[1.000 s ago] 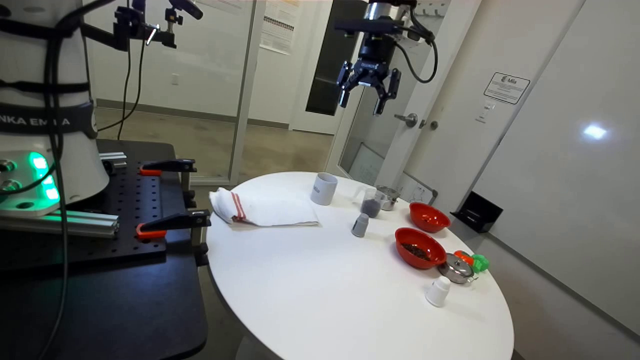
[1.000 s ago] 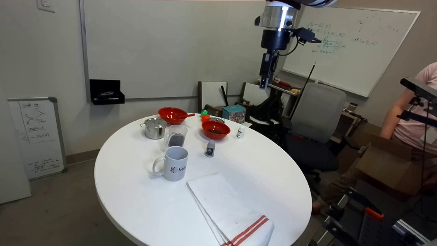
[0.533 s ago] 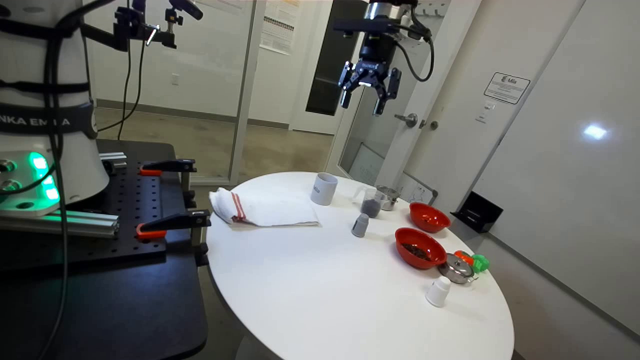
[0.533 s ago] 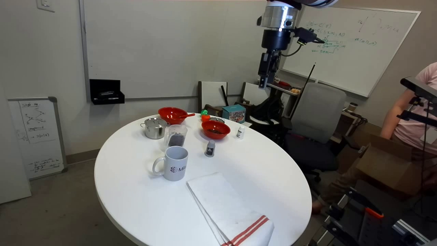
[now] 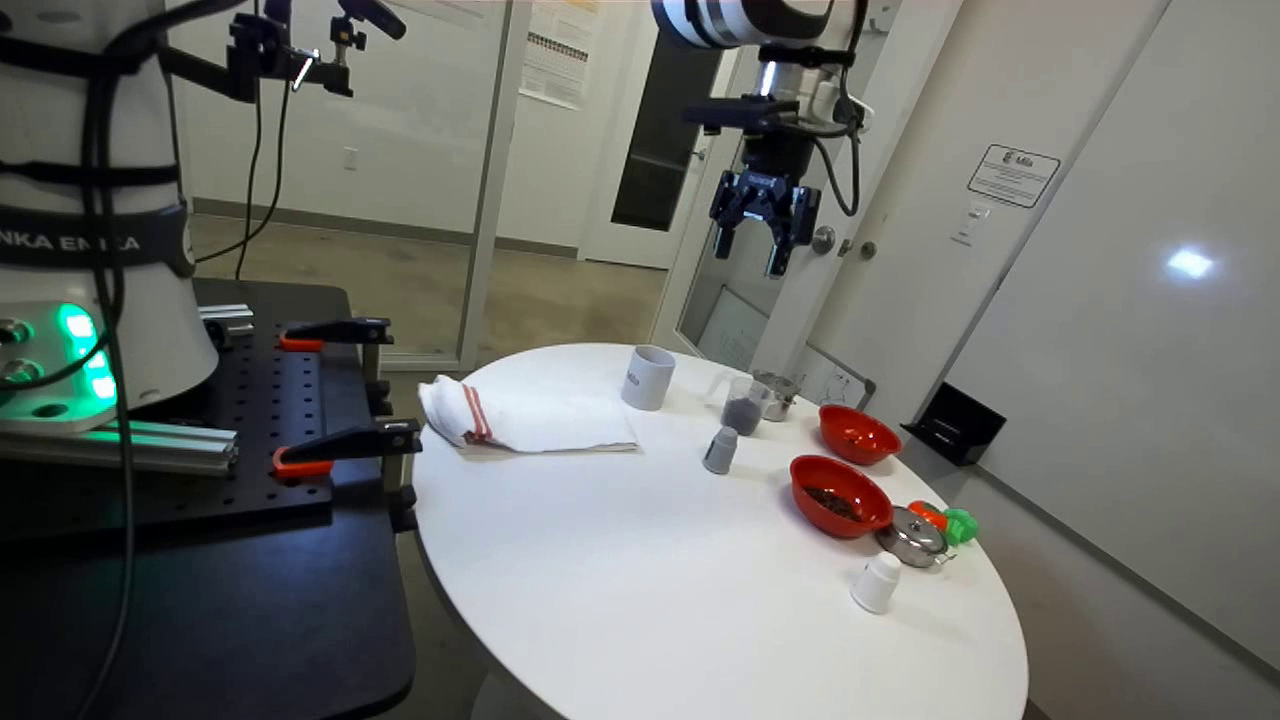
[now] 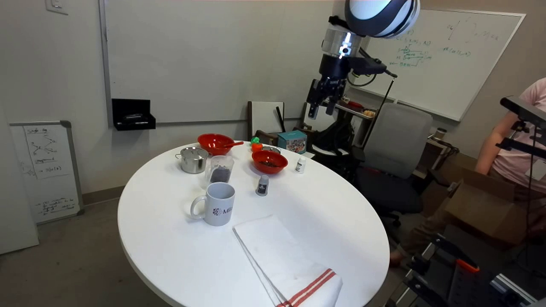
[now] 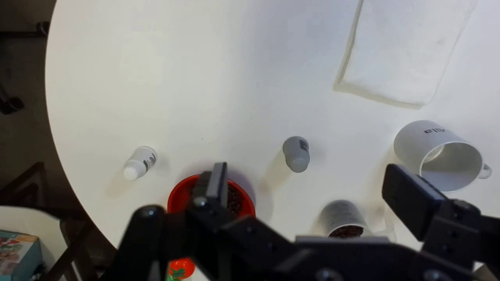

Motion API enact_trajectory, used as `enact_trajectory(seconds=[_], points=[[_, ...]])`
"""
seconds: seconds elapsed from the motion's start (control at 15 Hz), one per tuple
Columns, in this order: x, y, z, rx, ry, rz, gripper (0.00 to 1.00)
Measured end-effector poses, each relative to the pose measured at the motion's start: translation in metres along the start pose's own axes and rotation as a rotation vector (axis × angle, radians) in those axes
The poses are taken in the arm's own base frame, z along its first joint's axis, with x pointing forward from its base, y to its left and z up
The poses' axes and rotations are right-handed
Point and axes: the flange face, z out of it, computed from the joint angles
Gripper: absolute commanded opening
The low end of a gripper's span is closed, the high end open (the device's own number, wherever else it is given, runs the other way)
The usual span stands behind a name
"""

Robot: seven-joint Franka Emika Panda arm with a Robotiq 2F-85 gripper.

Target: Pick up the grey salt cellar then set it down again

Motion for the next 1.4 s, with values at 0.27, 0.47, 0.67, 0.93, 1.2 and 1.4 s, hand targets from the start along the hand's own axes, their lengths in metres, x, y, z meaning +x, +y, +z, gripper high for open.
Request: enact_trajectory(seconds=[0.27, 0.47, 0.67, 0.93, 1.2, 1.4], points=[[0.037, -0.003, 0.029, 0.002, -0.008, -0.015, 1.00], [0.073, -0.011, 0.043, -0.004, -0.012, -0.048, 1.00], [0.105, -0.022, 0.051, -0.010, -0.032, -0.077, 1.00], [0.124, -0.031, 0.059, -0.013, -0.047, -0.094, 1.00], [0.123, -0.029, 0.059, -0.013, -0.048, -0.092, 1.00], [0.123, -0.028, 0.061, -0.012, -0.051, -0.082, 1.00]])
